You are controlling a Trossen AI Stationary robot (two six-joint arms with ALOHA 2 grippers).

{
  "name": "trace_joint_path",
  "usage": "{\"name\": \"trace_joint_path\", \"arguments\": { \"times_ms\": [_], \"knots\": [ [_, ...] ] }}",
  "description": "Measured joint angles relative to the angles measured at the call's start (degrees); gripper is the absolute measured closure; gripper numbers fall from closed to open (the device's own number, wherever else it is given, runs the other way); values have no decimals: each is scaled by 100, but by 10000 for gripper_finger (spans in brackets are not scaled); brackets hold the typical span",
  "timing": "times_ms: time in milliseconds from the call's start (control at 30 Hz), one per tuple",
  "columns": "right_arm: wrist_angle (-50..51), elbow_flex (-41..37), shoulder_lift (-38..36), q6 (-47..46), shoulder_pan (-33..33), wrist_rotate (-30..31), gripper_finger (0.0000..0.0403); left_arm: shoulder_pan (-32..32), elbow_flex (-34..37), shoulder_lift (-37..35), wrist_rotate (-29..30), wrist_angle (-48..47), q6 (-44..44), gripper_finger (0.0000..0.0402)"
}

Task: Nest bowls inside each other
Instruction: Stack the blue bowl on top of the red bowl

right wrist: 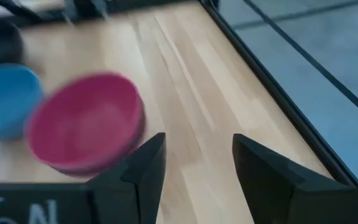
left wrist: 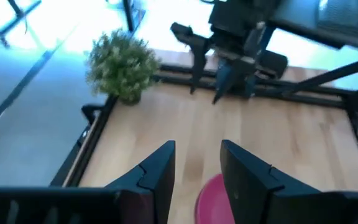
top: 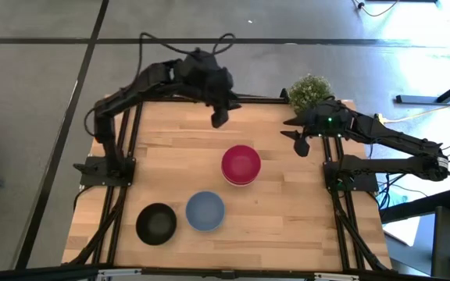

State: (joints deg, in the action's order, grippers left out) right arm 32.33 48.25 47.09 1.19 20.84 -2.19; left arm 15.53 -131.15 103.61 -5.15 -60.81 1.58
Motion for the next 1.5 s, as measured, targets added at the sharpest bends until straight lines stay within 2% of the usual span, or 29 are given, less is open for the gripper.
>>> {"name": "trace_joint_path", "arguments": {
  "times_ms": [100, 200, 467, 633, 733, 867, 1000, 1100, 1267, 1400, 1500],
  "knots": [
    [-393, 0, 0, -114, -8, -362, 217, -105, 382, -289, -15, 17, 3, 280],
    [-519, 2, 0, -124, -8, -498, 217, -175, 1081, -620, 130, 416, -97, 280],
    [-483, 2, 0, -268, -8, -501, 217, -136, 3842, -2162, -17, 2442, -559, 280],
    [-553, 2, 2, -405, -4, -497, 217, -298, 5468, -3102, -305, 3356, -1074, 280],
    [-554, 2, 4, -539, -6, -339, 217, -467, 6203, -3480, -386, 3668, -1328, 280],
    [-577, 2, 4, -588, -4, -195, 217, -784, 6713, -3773, -815, 3965, -1284, 280],
    [-628, 2, 17, -744, -11, -195, 217, -1228, 6854, -3843, -1272, 4008, -1104, 280],
    [-647, 2, 17, -887, -13, -191, 217, -1540, 7032, -3850, -1127, 4023, -1022, 280],
    [-653, 2, 17, -1019, -13, -191, 217, -1738, 7772, -3886, -348, 3931, -1136, 280],
    [-690, 2, 17, -1175, -13, -191, 217, -1746, 8354, -4075, -351, 3898, -1410, 280],
    [-690, 2, 17, -1258, -24, -191, 217, -1714, 8535, -4238, -343, 3841, -1776, 280]
  ]
}}
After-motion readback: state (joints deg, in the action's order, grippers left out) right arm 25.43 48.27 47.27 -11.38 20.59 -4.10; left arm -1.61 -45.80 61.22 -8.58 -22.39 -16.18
